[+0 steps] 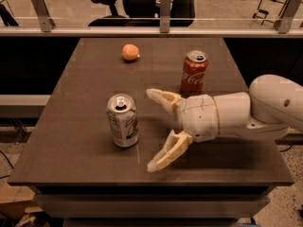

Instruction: Pick 7up can

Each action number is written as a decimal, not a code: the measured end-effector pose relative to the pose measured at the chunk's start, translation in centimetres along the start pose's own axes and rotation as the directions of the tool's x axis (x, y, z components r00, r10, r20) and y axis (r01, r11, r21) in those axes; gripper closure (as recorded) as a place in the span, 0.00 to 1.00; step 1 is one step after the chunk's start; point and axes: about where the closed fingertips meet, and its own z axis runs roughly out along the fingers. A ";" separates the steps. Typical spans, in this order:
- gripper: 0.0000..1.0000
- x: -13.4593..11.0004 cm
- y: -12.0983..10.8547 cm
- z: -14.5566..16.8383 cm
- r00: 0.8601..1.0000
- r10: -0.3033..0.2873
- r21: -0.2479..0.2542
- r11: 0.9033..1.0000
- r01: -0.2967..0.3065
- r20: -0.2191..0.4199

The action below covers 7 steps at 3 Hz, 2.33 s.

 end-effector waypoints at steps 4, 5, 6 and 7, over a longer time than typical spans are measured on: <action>0.28 -0.9 -0.5 4.0 1.000 -0.025 -0.033 0.999 0.025 0.008; 0.51 -1.1 -0.5 4.1 0.999 -0.040 -0.027 0.999 0.041 0.010; 0.74 -1.2 -0.5 4.0 0.999 -0.049 -0.023 0.999 0.049 0.016; 0.97 -1.5 -0.5 3.1 0.998 -0.059 0.002 0.998 0.059 0.022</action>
Offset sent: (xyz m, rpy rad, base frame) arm 0.0080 0.0334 -0.0055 0.0166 0.0048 0.0493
